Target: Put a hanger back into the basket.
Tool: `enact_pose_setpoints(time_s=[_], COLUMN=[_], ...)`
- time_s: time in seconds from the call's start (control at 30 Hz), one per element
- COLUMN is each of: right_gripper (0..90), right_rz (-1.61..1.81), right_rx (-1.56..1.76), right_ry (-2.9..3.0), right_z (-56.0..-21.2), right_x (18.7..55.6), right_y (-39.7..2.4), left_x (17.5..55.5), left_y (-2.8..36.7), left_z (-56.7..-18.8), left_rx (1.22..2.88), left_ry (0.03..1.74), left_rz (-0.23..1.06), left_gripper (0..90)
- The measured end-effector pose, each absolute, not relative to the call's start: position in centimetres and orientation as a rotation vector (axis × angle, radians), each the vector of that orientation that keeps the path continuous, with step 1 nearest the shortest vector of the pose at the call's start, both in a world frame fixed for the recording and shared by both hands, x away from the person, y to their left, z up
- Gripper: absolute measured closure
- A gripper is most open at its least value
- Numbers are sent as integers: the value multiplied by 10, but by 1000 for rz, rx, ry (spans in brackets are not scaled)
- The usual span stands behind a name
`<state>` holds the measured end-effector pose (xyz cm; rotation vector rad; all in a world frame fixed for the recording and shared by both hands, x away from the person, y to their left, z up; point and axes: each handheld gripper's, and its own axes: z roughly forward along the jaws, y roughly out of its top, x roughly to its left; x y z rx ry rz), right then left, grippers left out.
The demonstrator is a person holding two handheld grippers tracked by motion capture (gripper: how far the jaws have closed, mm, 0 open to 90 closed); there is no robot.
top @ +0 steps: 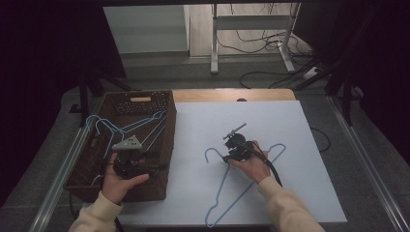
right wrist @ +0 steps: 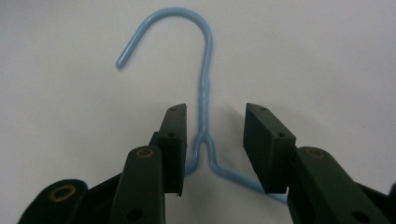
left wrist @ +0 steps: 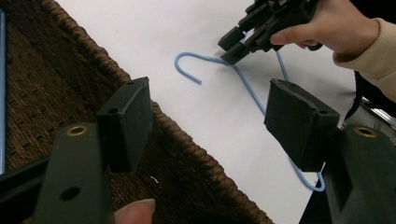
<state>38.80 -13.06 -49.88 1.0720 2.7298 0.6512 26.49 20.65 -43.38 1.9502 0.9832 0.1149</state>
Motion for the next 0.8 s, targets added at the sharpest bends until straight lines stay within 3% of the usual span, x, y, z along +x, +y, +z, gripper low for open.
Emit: enact_pose_setpoints(time_s=[0.47,0.8], right_gripper=[848,861], right_rz=[541,556], right_rx=[1005,1035], right_ry=[2757,2716], right_z=[-503,-500], right_x=[388,385], right_y=[-113,-112], left_x=[264,263], left_y=[206,195], left_z=[-433,-433], left_rx=[1952,1966], left_ry=[979,963], left_rz=[118,109], left_gripper=[323,323])
